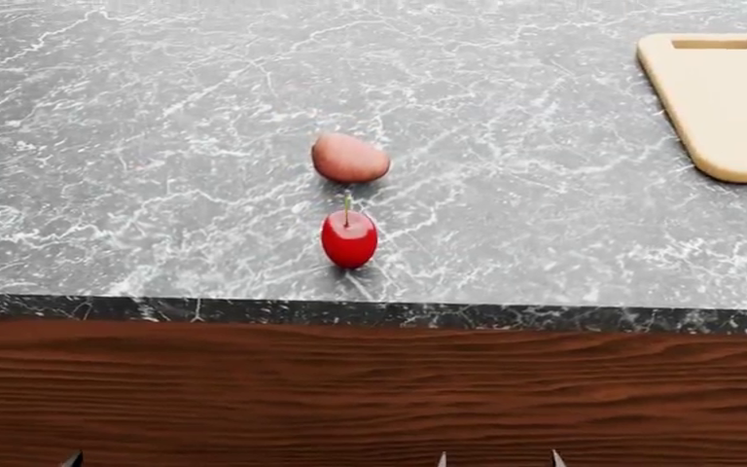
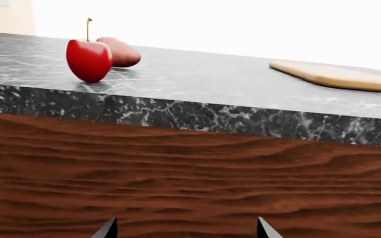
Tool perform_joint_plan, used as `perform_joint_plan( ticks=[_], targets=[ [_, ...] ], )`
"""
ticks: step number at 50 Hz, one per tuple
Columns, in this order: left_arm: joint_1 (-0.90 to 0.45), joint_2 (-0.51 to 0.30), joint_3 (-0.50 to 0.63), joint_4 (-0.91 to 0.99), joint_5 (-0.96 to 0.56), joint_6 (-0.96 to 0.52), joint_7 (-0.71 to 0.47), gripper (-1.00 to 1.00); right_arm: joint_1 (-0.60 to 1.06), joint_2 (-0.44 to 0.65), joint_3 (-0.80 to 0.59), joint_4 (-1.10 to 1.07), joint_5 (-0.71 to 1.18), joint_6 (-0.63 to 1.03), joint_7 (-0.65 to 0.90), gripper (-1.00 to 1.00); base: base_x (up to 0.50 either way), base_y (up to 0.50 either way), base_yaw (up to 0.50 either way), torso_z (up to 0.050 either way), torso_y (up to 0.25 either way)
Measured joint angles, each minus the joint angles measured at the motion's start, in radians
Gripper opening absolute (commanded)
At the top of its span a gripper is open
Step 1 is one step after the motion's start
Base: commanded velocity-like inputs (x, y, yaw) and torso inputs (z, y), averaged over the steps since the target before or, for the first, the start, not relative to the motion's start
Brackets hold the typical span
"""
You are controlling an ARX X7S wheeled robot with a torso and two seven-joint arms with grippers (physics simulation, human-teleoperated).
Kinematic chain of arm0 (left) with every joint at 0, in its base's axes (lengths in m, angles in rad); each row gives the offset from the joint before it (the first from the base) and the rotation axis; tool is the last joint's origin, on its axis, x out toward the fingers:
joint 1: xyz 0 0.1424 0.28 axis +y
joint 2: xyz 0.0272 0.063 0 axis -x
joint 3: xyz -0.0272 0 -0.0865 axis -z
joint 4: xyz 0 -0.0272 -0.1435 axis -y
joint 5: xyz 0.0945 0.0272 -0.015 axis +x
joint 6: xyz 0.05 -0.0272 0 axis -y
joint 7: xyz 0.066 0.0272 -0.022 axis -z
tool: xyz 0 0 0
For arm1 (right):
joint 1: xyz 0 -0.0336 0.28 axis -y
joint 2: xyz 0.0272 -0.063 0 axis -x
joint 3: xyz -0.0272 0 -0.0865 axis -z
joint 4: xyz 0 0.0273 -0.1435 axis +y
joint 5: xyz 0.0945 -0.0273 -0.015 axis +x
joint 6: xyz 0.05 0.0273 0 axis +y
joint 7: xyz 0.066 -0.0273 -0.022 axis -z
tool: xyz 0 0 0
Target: Place the cherry and the sweet potato on separate cutting boards.
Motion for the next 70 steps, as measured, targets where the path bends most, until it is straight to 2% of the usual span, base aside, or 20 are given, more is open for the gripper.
perform_joint_plan(
  ticks=[23,30,35,42,49,56,62,70],
  targets=[
    [0.000,-0.026,0.025,0.019,-0.021,-0.009,-0.028,1.00,0.004,0.024,-0.019,-0.028,0.020,0.023,0.037,1.00,0.00,0.00,0.00,0.050,0.000],
    [-0.004,-0.044,0.016,0.107,-0.057,-0.079,-0.023,1.00,0.019,0.044,-0.011,-0.122,0.029,0.107,0.044,1.00,0.00,0.00,0.00,0.036,0.000],
    [-0.034,-0.067,0.017,0.206,-0.098,-0.203,-0.007,1.00,0.060,0.073,0.010,-0.229,0.061,0.241,0.033,1.00,0.00,0.00,0.00,0.000,0.000],
    [-0.132,-0.132,0.012,0.394,-0.170,-0.479,0.028,1.00,0.162,0.132,0.075,-0.401,0.143,0.488,0.005,1.00,0.00,0.00,0.00,0.000,0.000],
    [-0.283,-0.191,-0.089,0.612,-0.309,-0.827,0.061,1.00,0.313,0.207,0.165,-0.536,0.252,0.757,-0.032,1.00,0.00,0.00,0.00,0.000,0.000],
    [-0.435,-0.246,-0.198,0.741,-0.409,-1.096,0.082,1.00,0.422,0.276,0.258,-0.629,0.335,0.962,-0.060,1.00,0.06,0.00,0.00,0.000,0.000],
    [-0.516,-0.270,-0.259,0.819,-0.473,-1.254,0.091,1.00,0.471,0.318,0.322,-0.687,0.389,1.078,-0.083,1.00,0.32,0.00,0.00,0.000,0.000],
    [-0.566,-0.298,-0.304,0.874,-0.525,-1.364,0.093,1.00,0.503,0.348,0.371,-0.730,0.437,1.166,-0.104,1.00,0.34,0.00,0.00,0.000,0.000]
  ],
)
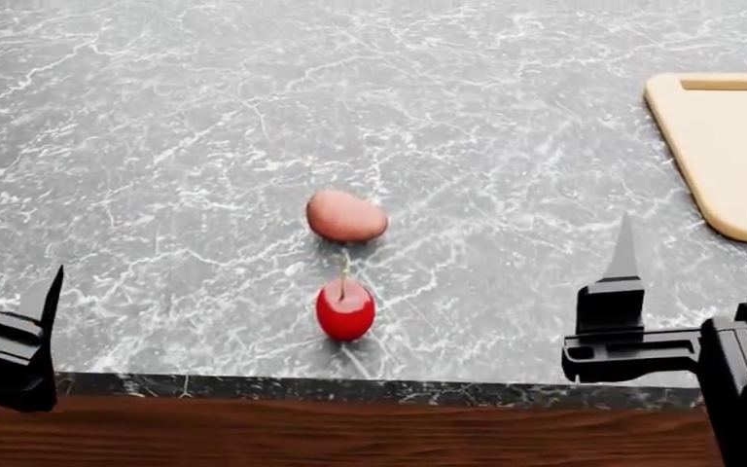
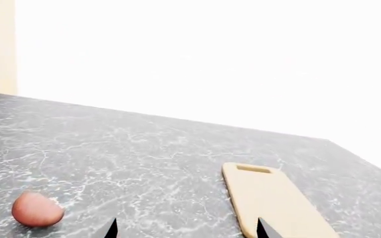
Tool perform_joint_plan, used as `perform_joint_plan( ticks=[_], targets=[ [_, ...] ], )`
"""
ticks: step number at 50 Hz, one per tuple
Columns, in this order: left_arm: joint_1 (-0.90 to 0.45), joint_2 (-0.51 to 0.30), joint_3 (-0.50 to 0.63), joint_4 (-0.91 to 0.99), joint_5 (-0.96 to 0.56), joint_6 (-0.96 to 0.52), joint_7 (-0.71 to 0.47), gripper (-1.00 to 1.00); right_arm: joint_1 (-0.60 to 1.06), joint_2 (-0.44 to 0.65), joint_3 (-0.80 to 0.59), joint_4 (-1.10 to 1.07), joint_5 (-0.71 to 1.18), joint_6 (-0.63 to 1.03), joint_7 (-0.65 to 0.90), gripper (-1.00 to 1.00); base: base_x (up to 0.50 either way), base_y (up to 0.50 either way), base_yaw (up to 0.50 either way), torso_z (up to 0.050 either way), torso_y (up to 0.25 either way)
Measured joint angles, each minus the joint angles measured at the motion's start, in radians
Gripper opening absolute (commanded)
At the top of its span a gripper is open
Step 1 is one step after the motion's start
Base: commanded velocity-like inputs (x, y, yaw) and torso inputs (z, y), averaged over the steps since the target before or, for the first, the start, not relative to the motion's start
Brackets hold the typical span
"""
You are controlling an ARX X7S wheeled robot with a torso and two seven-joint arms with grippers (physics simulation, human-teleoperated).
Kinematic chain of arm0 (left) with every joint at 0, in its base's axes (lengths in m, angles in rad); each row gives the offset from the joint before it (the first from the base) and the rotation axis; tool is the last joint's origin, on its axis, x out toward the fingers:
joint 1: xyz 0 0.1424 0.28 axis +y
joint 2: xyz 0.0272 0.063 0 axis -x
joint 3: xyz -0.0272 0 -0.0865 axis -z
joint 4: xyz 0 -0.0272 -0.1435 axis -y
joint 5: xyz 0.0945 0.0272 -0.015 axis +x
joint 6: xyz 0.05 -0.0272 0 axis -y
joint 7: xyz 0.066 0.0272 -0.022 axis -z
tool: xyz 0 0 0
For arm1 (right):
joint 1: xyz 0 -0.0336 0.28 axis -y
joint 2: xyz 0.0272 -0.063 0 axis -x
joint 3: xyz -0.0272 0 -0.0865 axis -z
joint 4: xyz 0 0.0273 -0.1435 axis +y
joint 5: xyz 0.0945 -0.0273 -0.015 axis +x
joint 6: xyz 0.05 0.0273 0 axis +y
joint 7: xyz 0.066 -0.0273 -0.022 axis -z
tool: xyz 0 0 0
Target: Place the cherry and the sweet potato on separate cutting boards.
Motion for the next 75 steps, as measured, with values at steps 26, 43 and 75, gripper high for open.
perform_joint_plan(
  ticks=[26,43,75],
  targets=[
    [-0.049,-0.065,-0.013,0.018,-0.073,-0.071,-0.008,1.00,0.023,0.027,0.003,-0.025,0.043,0.057,-0.013,1.00,0.42,0.00,0.00,0.000,0.000],
    [-0.030,-0.069,0.043,0.020,-0.158,-0.034,0.058,1.00,0.056,0.039,-0.027,-0.001,0.079,0.086,-0.039,1.00,0.02,0.00,0.00,0.000,0.001],
    [-0.142,0.117,0.238,-0.203,-0.514,-0.086,-0.040,1.00,0.071,0.062,-0.046,0.021,0.121,0.149,-0.046,1.00,0.00,0.00,0.00,0.000,0.000]
  ],
)
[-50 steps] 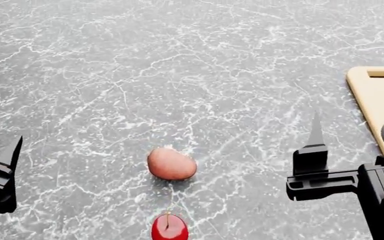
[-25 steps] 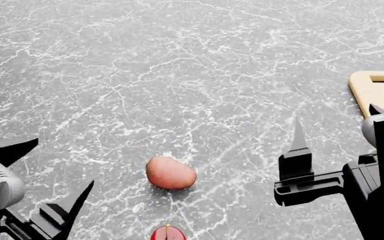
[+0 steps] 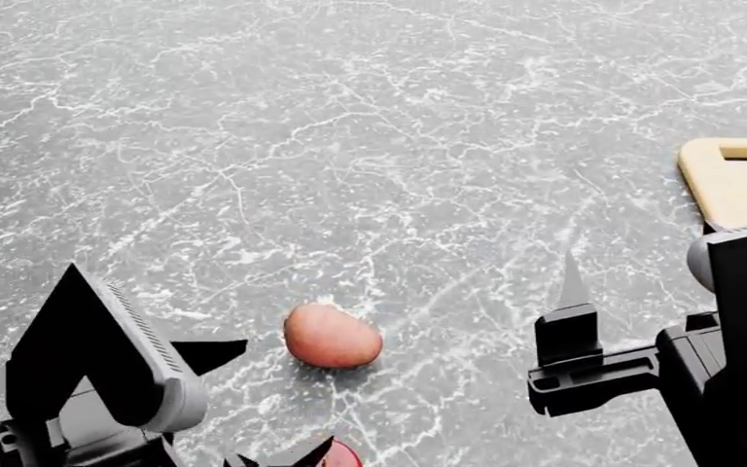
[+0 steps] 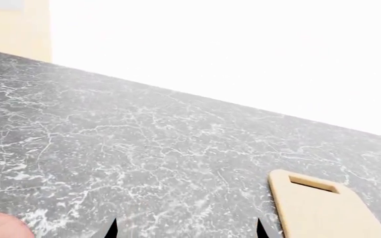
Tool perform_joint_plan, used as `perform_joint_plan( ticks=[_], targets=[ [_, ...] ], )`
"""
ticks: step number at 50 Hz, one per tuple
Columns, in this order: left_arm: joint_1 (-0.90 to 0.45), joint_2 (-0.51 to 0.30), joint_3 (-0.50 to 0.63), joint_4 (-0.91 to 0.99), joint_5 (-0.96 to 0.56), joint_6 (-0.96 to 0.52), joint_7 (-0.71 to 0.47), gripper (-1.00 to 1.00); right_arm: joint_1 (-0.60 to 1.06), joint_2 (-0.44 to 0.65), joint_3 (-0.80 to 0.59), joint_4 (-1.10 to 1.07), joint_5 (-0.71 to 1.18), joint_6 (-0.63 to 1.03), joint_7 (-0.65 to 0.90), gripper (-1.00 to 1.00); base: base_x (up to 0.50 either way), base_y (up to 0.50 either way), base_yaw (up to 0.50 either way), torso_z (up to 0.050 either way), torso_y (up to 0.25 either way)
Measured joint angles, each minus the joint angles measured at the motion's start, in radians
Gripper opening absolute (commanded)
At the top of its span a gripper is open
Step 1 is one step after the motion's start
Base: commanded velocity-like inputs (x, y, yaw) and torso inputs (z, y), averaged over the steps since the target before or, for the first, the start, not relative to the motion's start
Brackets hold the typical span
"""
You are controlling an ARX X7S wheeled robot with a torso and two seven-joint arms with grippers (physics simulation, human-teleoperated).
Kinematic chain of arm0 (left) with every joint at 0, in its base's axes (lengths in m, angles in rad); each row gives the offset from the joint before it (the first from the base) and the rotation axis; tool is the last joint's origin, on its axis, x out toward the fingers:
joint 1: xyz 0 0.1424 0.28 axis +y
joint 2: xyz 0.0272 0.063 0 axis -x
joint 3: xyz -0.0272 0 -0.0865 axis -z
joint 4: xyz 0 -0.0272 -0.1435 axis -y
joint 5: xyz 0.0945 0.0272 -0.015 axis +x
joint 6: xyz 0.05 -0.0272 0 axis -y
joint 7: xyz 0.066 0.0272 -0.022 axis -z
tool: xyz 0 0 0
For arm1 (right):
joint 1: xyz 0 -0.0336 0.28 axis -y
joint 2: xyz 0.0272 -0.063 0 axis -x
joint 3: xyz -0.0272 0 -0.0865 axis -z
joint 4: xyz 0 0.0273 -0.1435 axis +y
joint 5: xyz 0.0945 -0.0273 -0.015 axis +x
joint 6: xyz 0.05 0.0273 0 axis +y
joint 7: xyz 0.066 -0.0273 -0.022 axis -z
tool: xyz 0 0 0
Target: Place the cherry and the sweet potato on separate cutting boards.
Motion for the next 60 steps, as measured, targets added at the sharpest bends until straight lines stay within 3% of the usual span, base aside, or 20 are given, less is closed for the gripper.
perform_joint_plan(
  ticks=[25,54,55,60],
  targets=[
    [0.038,0.001,0.248,-0.112,0.045,0.108,0.002,1.00,-0.045,0.004,0.006,0.009,0.003,-0.032,0.000,1.00,0.00,0.00,0.00,0.000,0.000],
    [0.034,-0.049,0.436,-0.244,0.173,0.235,0.067,1.00,-0.070,-0.024,0.053,-0.009,0.054,-0.014,0.003,1.00,0.00,0.00,0.00,0.000,0.000],
    [0.033,-0.049,0.439,-0.248,0.176,0.238,0.068,-1.00,-0.070,-0.025,0.054,-0.010,0.056,-0.013,0.003,1.00,0.00,0.00,0.00,0.000,0.000],
    [0.027,-0.053,0.449,-0.255,0.188,0.248,0.066,-1.00,-0.073,-0.027,0.058,-0.012,0.064,-0.008,0.003,1.00,0.00,0.00,0.00,0.000,0.000]
  ],
)
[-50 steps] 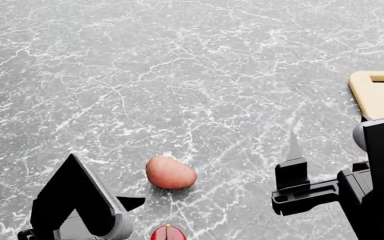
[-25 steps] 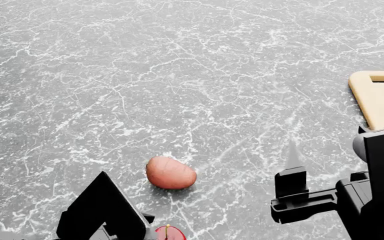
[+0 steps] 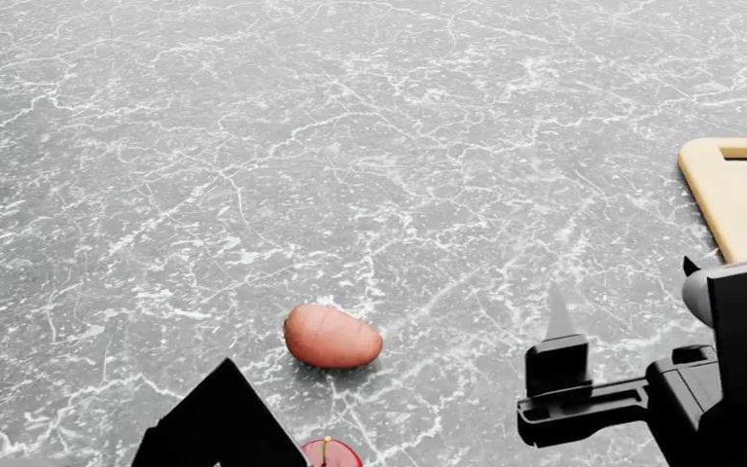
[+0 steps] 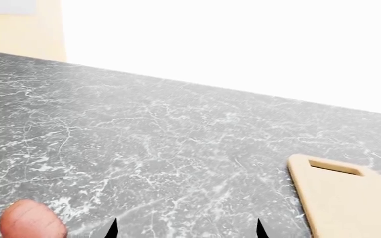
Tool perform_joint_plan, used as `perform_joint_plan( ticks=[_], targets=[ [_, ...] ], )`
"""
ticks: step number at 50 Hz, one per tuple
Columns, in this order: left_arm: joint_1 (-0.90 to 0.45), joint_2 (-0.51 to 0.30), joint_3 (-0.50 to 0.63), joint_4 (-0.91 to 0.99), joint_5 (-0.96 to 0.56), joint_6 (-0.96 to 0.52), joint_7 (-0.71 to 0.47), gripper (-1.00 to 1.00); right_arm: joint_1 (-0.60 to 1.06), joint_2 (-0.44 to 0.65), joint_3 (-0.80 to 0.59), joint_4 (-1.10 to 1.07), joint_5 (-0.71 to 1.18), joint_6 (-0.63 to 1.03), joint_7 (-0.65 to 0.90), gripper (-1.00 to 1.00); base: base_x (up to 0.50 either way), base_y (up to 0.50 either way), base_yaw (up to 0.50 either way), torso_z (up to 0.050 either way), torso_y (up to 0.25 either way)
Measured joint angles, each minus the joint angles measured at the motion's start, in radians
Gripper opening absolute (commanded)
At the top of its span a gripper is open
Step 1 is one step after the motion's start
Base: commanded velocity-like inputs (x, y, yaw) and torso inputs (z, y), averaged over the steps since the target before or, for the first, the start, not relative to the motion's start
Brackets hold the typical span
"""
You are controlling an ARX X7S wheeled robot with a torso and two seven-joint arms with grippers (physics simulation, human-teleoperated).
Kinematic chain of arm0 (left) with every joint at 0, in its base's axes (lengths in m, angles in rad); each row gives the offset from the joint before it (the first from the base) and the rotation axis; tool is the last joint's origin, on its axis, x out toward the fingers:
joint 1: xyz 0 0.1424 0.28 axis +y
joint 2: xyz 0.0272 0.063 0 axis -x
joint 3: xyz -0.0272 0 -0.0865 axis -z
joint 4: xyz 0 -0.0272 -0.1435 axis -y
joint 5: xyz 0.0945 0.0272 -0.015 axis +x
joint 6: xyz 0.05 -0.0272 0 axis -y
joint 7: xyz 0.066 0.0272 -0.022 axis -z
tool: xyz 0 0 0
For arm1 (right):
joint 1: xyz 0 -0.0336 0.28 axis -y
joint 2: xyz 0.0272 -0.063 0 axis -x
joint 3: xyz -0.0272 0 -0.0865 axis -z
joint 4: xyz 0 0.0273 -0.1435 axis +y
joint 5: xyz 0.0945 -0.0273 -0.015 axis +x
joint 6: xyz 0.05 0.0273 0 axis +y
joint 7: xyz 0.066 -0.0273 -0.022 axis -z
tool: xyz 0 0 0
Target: Place the cherry and the sweet potato on separate cutting boards.
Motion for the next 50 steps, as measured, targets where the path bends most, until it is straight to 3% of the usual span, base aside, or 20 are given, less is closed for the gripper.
perform_joint_plan(
  ticks=[13,37,50],
  targets=[
    [-0.016,-0.013,-0.059,0.077,-0.030,-0.025,-0.061,-1.00,0.021,-0.005,-0.027,0.023,0.018,-0.001,-0.012,1.00,0.00,0.00,0.00,0.000,0.000],
    [0.095,-0.146,-0.465,0.306,-0.298,-0.179,-0.336,-1.00,0.127,-0.035,-0.222,0.139,0.002,-0.049,-0.043,1.00,0.00,0.00,0.00,0.000,0.000],
    [0.163,-0.239,-0.649,0.366,-0.419,-0.193,-0.447,-1.00,0.205,-0.036,-0.415,0.256,-0.023,-0.075,-0.122,1.00,0.00,0.00,0.00,0.000,0.000]
  ],
)
